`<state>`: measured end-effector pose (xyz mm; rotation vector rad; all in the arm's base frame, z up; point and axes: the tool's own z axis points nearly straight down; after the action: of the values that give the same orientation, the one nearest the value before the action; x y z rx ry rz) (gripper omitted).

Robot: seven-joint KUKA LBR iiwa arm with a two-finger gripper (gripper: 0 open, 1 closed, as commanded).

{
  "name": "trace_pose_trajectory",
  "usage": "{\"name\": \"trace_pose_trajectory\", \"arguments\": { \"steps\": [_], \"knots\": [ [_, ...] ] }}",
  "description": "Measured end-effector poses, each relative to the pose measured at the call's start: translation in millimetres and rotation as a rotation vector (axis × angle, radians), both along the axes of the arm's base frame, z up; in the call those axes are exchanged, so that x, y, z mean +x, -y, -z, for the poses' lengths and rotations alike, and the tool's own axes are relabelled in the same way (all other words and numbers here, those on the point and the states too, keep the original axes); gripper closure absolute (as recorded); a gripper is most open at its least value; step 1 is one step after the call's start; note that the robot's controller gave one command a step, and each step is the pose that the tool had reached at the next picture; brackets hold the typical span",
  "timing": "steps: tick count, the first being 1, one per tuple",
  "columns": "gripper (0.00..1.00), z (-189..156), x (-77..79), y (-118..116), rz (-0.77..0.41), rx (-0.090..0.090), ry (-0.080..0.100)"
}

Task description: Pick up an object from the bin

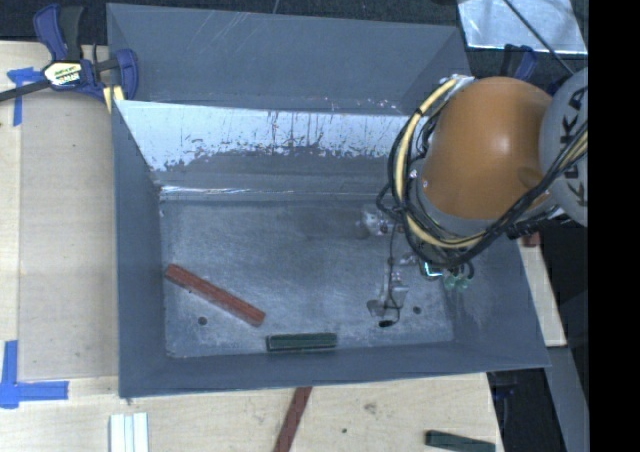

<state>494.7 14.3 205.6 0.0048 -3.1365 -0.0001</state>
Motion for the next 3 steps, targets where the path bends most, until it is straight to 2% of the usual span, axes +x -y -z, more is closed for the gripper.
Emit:
{"name": "trace_pose_trajectory", "arguments": {
  "steps": [1,2,3],
  "knots": [
    [0.0,-4,1.7,0,0.0,0.0,0.008],
    [0.0,15,-2.2,-24,-0.068,-0.002,0.014],
    [0.0,36,-8.5,-44,-0.107,0.003,0.006]
  ]
}}
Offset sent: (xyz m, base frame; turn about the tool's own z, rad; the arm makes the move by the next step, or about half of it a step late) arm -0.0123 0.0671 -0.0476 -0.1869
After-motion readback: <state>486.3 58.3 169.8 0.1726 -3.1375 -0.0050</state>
